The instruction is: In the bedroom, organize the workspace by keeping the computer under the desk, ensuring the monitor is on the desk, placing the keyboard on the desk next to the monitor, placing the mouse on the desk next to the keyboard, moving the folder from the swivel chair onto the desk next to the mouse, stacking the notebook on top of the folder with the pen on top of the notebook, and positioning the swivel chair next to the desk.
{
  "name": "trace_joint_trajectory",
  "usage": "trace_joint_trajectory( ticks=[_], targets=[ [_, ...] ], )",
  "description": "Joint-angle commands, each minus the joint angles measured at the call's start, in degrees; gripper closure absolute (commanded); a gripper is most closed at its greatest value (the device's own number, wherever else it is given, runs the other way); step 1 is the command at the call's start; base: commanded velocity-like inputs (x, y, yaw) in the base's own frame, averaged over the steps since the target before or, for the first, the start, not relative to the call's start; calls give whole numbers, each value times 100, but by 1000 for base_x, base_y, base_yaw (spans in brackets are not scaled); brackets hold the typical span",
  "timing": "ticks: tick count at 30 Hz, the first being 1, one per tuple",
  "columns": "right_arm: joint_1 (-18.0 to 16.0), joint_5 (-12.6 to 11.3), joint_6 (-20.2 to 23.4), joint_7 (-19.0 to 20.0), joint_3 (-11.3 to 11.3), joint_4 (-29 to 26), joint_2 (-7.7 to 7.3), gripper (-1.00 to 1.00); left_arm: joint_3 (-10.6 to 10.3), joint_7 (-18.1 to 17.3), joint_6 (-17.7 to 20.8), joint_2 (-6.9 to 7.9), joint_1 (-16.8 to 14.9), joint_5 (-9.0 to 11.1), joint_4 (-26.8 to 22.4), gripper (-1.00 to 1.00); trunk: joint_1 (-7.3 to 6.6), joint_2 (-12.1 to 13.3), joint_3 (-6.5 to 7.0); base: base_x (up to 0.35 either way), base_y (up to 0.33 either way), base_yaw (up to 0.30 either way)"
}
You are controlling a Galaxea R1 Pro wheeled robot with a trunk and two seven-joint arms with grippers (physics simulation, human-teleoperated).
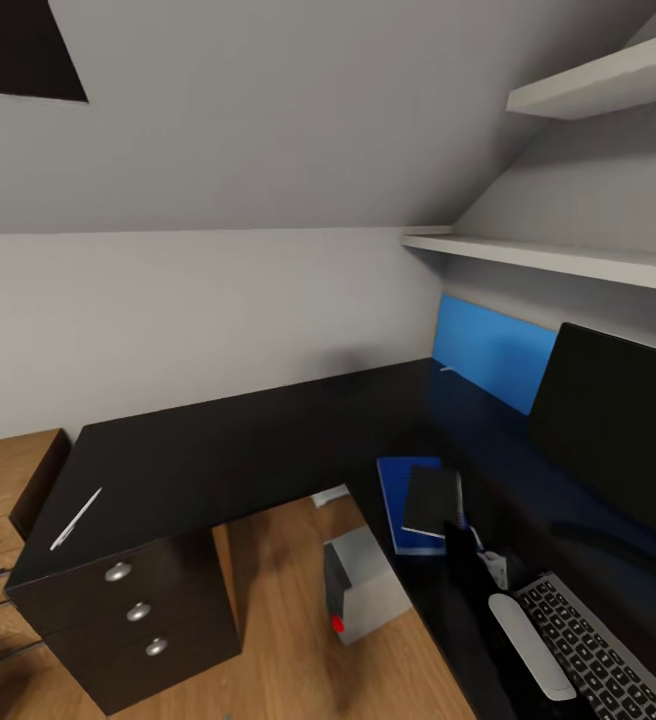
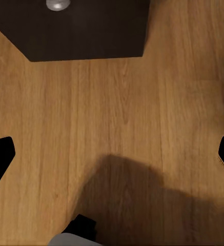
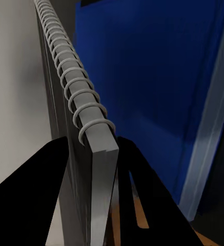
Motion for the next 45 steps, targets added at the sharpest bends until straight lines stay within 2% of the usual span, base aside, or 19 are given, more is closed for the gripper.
trace_joint_trajectory(
  ticks=[1,45],
  targets=[
    [-4,-59,-54,-21,24,-8,-10,100,-46,38,-40,9,-8,59,-6,-100,3,-4,-6,250,0,0],
    [-4,-58,-70,-43,24,-17,-12,100,-41,42,-48,4,-8,53,-6,-100,3,-4,-6,47,10,0]
  ],
)
